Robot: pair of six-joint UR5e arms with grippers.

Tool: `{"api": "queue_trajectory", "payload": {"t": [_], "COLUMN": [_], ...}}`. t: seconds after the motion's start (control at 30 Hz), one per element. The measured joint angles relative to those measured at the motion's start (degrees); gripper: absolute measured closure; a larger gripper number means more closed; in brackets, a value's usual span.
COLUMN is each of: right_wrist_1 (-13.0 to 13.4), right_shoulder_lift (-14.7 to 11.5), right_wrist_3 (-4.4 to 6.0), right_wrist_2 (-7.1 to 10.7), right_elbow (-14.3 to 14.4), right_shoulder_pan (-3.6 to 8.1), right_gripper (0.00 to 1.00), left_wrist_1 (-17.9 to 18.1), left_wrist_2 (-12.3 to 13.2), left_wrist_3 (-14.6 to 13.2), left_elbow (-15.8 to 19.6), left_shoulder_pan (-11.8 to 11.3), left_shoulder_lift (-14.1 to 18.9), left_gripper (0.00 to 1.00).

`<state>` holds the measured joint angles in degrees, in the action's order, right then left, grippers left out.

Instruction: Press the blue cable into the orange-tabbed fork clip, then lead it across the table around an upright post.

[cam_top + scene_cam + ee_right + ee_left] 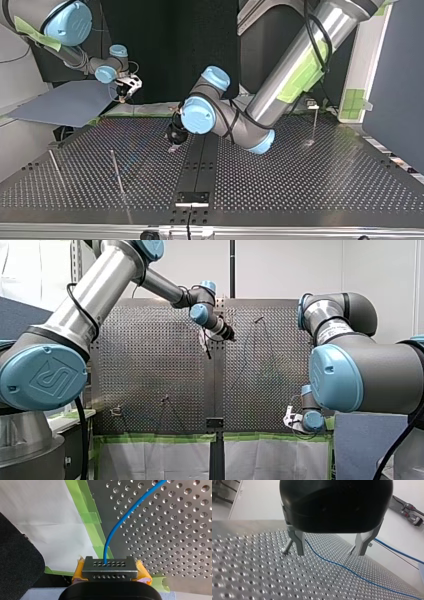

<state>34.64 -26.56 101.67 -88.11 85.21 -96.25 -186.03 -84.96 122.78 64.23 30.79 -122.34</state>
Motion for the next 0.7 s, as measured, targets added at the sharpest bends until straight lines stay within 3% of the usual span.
{"api": "queue_trajectory", "payload": {"t": [0.27, 0.7], "right_wrist_1": [-0.3, -0.9], "right_shoulder_lift": [0.0, 0.0], "right_wrist_3": [-0.23, -0.68], "right_wrist_2": [-0.05, -0.07], "right_elbow": [-0.1, -0.3], "right_shoulder_pan": [0.06, -0.14], "right_gripper": [1.0, 1.0], "left_wrist_1": [0.0, -5.1], "left_wrist_2": [-1.2, -7.8], "left_wrist_3": [-3.4, -10.2], "left_elbow": [-0.5, -6.8], "left_shoulder_pan": [0.3, 3.1], "left_shoulder_lift": [3.1, 4.2], "left_gripper": [0.0, 0.0]}}
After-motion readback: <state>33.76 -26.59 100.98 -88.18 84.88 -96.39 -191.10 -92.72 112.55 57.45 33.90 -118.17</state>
